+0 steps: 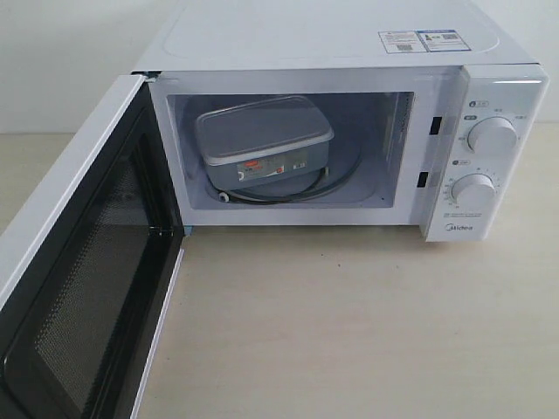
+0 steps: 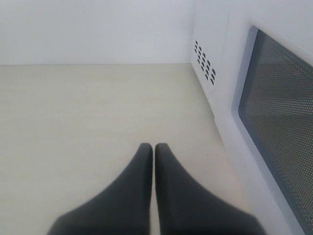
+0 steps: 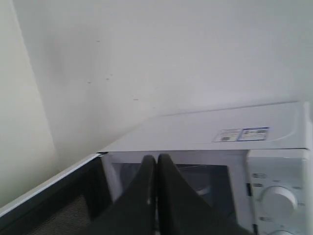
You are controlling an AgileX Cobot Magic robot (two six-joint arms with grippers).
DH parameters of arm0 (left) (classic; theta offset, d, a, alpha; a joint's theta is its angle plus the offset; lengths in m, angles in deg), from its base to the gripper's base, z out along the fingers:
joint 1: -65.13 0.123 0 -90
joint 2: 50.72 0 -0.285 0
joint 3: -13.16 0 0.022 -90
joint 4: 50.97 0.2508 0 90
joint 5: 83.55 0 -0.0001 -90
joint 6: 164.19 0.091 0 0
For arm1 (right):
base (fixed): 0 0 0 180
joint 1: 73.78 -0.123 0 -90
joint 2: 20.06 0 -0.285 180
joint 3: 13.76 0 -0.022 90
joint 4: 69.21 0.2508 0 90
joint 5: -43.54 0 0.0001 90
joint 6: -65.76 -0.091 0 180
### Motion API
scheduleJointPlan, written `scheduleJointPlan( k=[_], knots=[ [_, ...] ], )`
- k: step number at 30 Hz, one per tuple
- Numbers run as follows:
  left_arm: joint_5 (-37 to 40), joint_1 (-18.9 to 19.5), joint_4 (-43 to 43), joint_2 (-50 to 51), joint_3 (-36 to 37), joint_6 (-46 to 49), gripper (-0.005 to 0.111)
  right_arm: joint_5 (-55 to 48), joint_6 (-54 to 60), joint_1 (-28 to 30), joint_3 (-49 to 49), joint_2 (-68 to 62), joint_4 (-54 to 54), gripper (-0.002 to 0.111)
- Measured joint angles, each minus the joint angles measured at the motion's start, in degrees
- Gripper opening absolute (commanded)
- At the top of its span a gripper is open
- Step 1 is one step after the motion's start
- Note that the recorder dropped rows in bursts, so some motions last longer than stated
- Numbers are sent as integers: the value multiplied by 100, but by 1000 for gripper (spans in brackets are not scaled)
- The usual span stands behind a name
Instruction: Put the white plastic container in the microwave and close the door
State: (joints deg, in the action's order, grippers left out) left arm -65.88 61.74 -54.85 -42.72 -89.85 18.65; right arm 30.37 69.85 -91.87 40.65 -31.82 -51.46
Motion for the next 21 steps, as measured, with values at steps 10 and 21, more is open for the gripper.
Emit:
scheduleJointPlan(
  k=[10, 21],
  knots=[
    [4, 0, 0, 0, 0, 0, 4, -382, 41, 1515, 85, 366, -38, 0],
    [14, 0, 0, 0, 0, 0, 4, 1317, 19, 1273, 2119, 369, 135, 0]
  ],
)
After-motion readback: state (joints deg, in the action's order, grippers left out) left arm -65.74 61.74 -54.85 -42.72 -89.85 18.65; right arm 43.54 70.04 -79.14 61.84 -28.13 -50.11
